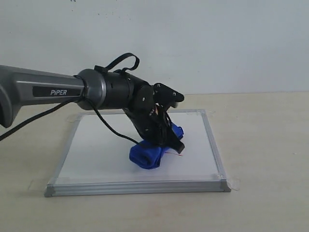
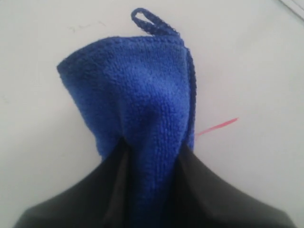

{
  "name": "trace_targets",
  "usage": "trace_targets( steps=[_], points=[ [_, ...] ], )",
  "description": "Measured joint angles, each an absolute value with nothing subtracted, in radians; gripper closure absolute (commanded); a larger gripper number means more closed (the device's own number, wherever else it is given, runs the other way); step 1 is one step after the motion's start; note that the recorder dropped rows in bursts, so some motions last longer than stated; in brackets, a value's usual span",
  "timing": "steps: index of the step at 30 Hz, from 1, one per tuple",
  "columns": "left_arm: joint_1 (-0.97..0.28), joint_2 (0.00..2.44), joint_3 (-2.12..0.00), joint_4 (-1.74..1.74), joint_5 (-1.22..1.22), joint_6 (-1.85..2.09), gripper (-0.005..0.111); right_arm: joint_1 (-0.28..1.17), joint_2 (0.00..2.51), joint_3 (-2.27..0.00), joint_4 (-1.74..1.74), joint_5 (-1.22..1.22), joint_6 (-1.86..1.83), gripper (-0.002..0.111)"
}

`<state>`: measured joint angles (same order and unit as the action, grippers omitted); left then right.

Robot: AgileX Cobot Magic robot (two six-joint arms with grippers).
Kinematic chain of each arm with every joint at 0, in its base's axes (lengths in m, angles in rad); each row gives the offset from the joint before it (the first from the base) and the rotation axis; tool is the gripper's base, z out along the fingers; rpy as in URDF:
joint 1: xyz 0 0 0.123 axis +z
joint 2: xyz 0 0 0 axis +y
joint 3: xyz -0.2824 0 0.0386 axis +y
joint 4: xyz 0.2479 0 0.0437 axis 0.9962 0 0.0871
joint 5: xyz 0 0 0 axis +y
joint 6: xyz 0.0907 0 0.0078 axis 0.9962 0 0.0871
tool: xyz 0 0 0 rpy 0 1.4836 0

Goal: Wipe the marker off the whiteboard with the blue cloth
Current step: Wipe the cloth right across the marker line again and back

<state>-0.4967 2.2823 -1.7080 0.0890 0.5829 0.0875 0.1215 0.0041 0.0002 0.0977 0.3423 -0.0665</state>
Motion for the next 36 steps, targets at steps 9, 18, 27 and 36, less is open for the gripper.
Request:
trace_targets(
  steps=[9, 18, 27, 36],
  points=[
    [-0.399, 2.282, -1.708, 0.414, 0.706, -0.185, 0.103, 0.121, 0.004, 0.000, 0.098, 0.342, -0.067, 0.108],
    [-0.452, 2.293, -1.708, 0.322, 0.689, -0.156, 0.103, 0.121, 0.004, 0.000, 0.098, 0.342, -0.067, 0.108],
    [-0.636, 2.303, -1.739, 0.271, 0.659, -0.067, 0.103, 0.121, 0.004, 0.000, 0.098, 0.342, -0.067, 0.108],
    [-0.439, 2.305, -1.766, 0.399, 0.788, -0.192, 0.103, 0.121, 0.004, 0.000, 0.098, 0.342, -0.067, 0.108]
  ],
)
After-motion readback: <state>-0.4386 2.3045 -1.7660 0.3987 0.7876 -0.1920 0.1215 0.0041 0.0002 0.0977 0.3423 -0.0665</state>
